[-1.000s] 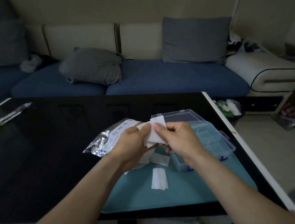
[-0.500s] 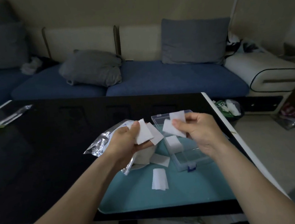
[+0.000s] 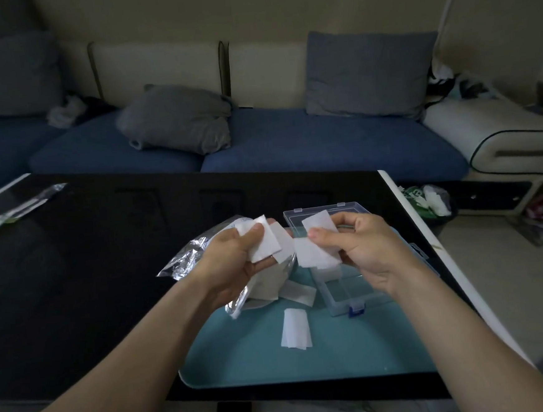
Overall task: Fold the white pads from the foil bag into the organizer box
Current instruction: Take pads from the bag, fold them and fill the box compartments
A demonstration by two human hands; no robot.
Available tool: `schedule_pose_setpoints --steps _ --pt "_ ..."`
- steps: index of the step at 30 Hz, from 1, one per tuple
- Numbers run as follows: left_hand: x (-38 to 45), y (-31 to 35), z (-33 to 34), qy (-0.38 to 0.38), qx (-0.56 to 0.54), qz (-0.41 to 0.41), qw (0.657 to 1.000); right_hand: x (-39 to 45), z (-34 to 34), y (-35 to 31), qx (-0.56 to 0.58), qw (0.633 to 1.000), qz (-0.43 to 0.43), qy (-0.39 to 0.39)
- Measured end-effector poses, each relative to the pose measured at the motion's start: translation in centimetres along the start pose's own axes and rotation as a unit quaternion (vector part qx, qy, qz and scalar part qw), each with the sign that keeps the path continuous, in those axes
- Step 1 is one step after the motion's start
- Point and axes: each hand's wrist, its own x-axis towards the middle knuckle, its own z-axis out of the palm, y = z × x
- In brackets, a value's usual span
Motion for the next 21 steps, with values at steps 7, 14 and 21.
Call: schedule_pose_setpoints --steps 7,14,21 --pt "-0.5 -0.2 1.0 -0.05 0.035 0.033 0.998 -0.4 2.7 1.0 0.017 1.0 -0.013 0.021" --pt "-0.7 0.2 0.6 -0.069 -0.012 0.024 0.997 -0.1 2.6 0.8 -0.165 0.981 -0.087 0.05" --pt "-0.6 0.3 0.2 -0.032 0.01 0.039 0.999 -0.5 1.9 0.4 -0.024 0.999 -0.034 0.031"
